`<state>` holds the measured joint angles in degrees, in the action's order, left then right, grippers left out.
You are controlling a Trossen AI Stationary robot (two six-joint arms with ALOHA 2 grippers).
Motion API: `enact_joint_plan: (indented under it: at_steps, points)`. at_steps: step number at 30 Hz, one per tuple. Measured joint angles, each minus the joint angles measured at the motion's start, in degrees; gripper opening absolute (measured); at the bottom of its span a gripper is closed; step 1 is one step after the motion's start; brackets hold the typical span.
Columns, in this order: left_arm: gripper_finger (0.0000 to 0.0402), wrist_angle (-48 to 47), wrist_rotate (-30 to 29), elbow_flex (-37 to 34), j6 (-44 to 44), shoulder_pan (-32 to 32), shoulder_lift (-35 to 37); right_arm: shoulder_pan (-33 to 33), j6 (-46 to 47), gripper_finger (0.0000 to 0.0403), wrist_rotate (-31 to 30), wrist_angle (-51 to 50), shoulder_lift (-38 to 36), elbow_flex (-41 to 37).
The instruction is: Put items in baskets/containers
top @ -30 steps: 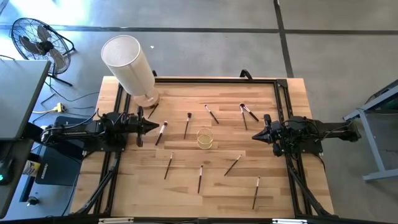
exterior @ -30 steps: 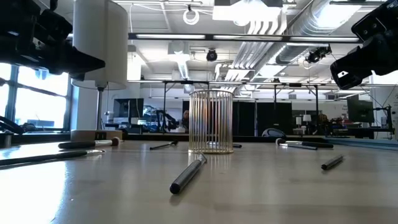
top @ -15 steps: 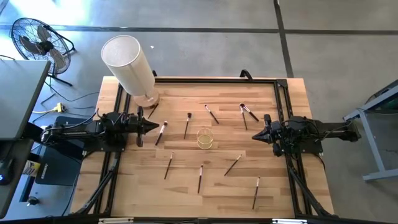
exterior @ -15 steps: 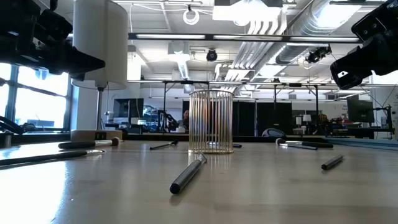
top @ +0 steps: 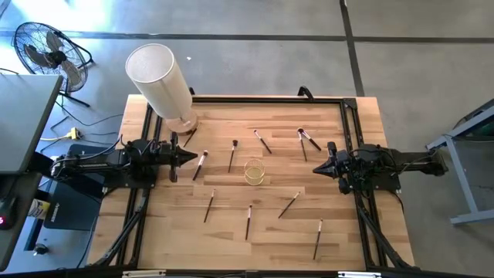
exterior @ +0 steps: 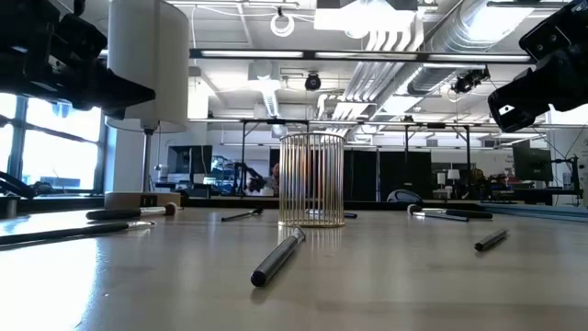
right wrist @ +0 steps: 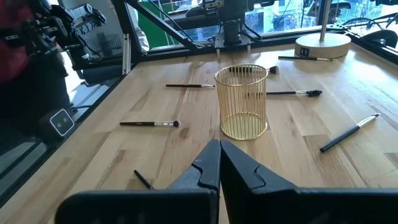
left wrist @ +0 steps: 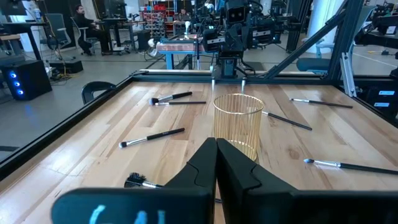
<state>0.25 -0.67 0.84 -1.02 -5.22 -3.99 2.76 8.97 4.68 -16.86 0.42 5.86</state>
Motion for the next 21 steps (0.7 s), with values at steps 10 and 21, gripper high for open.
enact_joint_plan:
  at_steps: [10,21]
  points:
    - [0.0001,0.0,0.0,0.0,0.0,0.0,0.0,0.0,0.0,0.0,0.0,0.0,0.0,0.0]
    - [0.0,2.2,-1.7,4.7,-3.0,1.0,-3.6,0.0,0.0,0.0,0.0,0.0,0.0,0.0]
